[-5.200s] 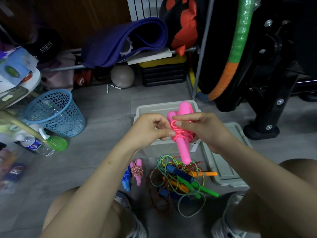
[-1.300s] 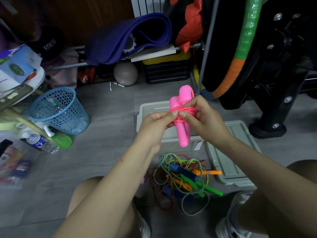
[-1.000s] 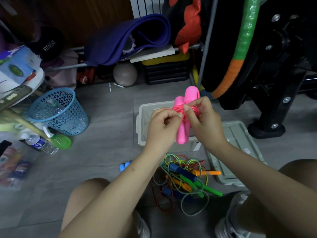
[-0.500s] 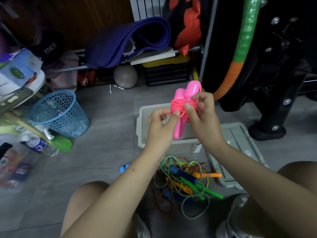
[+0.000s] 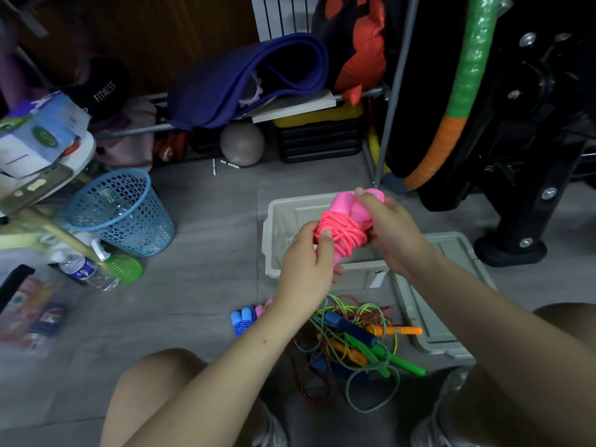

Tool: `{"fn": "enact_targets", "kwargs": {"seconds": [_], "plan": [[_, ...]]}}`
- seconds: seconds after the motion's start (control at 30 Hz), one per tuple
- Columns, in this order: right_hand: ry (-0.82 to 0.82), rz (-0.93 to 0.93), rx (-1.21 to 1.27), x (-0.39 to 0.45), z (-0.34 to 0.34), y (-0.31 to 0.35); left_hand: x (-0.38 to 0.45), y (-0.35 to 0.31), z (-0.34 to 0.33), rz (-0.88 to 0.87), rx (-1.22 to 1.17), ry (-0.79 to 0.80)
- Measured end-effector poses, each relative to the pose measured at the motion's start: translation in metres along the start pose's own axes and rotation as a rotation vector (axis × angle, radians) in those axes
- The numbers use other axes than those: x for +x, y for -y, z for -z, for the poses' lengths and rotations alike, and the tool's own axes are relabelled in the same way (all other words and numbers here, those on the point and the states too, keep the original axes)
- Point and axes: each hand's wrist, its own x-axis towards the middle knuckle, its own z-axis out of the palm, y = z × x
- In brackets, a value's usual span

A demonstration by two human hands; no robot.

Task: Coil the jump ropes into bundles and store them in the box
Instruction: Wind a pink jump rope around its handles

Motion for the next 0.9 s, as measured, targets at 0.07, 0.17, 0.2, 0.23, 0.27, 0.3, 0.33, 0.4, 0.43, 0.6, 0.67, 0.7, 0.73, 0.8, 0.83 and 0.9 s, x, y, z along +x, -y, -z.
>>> {"fn": "enact_targets", "kwargs": {"seconds": [0.07, 0.17, 0.2, 0.23, 0.27, 0.3, 0.33, 0.4, 0.43, 0.6, 0.67, 0.7, 0.73, 0.8, 0.83, 0.9], "plan": [[-0.013, -0.034, 0.060, 0.002, -0.003, 0.000, 0.000, 0.000, 0.005, -0.033, -0.026, -0.020], [0.057, -0.047, 0.105, -0.001, -0.010, -0.004, 0.000, 0.010, 0.012, -0.038, -0.070, -0.024], [0.089, -0.060, 0.120, -0.003, -0.013, -0.007, 0.000, 0.015, 0.016, -0.025, -0.086, -0.028], [0.113, -0.083, 0.145, -0.006, -0.017, -0.009, -0.001, 0.019, 0.020, -0.010, -0.099, -0.033], [0.126, -0.099, 0.170, -0.008, -0.023, -0.011, -0.004, 0.023, 0.025, 0.006, -0.112, -0.032], [0.128, -0.094, 0.170, -0.009, -0.029, -0.013, -0.007, 0.028, 0.028, 0.015, -0.116, -0.030], [0.115, -0.069, 0.136, -0.009, -0.035, -0.015, -0.009, 0.031, 0.031, 0.012, -0.100, -0.025], [0.122, -0.031, 0.093, -0.008, -0.048, -0.019, -0.011, 0.041, 0.037, 0.006, -0.047, -0.016], [0.139, -0.038, 0.091, -0.007, -0.054, -0.021, -0.010, 0.047, 0.041, 0.032, -0.040, -0.003], [0.200, -0.096, -0.098, 0.005, -0.073, -0.051, -0.003, 0.070, 0.070, 0.378, -0.298, 0.159], [0.255, -0.129, -0.143, 0.009, -0.080, -0.065, -0.003, 0.087, 0.083, 0.490, -0.402, 0.262], [0.297, -0.153, -0.151, 0.010, -0.085, -0.072, -0.004, 0.097, 0.090, 0.523, -0.438, 0.304], [0.355, -0.188, -0.148, 0.011, -0.088, -0.077, -0.004, 0.106, 0.098, 0.538, -0.460, 0.324], [0.474, -0.288, -0.123, 0.013, -0.093, -0.091, -0.009, 0.123, 0.110, 0.543, -0.444, 0.320], [0.516, -0.347, -0.102, 0.015, -0.095, -0.099, -0.012, 0.133, 0.114, 0.550, -0.419, 0.281], [0.560, -0.451, -0.043, 0.016, -0.105, -0.115, -0.018, 0.151, 0.116, 0.593, -0.401, 0.185]]}}
